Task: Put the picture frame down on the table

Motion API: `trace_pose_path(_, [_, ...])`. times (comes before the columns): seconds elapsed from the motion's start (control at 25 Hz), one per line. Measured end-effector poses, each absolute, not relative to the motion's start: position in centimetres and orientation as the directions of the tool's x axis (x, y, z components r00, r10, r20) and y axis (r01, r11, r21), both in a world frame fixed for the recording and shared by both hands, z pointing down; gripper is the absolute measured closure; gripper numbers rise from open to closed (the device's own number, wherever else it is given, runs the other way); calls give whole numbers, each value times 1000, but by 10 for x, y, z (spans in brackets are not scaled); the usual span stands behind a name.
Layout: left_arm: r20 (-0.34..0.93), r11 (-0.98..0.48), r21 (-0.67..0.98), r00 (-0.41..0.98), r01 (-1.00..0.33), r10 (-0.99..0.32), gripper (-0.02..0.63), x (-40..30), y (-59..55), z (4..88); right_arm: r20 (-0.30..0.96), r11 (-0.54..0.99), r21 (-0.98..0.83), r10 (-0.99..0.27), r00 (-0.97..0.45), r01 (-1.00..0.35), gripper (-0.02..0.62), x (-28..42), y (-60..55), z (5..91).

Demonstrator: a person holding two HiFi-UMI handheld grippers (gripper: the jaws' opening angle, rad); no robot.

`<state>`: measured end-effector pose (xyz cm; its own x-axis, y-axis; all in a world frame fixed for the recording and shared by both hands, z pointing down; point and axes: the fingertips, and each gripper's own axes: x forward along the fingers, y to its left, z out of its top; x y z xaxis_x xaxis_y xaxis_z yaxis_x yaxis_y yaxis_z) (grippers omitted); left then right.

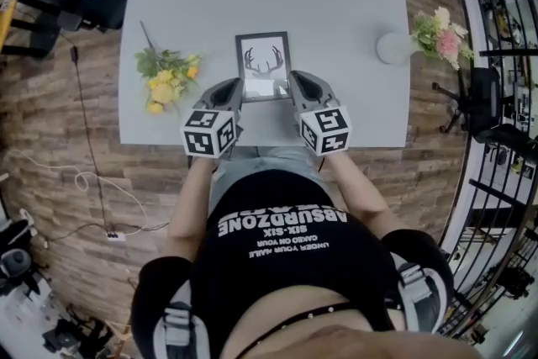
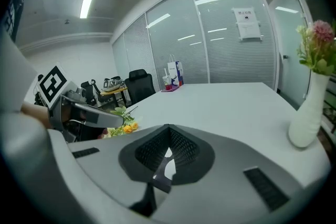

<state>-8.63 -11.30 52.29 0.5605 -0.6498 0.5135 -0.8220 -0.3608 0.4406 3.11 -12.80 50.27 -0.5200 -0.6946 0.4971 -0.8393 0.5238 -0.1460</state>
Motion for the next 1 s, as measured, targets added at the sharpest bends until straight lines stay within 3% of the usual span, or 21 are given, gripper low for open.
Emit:
trace_pose_path(0.4, [413,-365,488,579,-793,-703,591,-92,-88,481,448,567,-113,-704,-551,-816,580,28,-97,473])
trace_pose_path(1.0, [438,-374,461,573,-805,-693,591,-81,-55,482,437,607,-106,-683,-585,-788,580,21,-77,466])
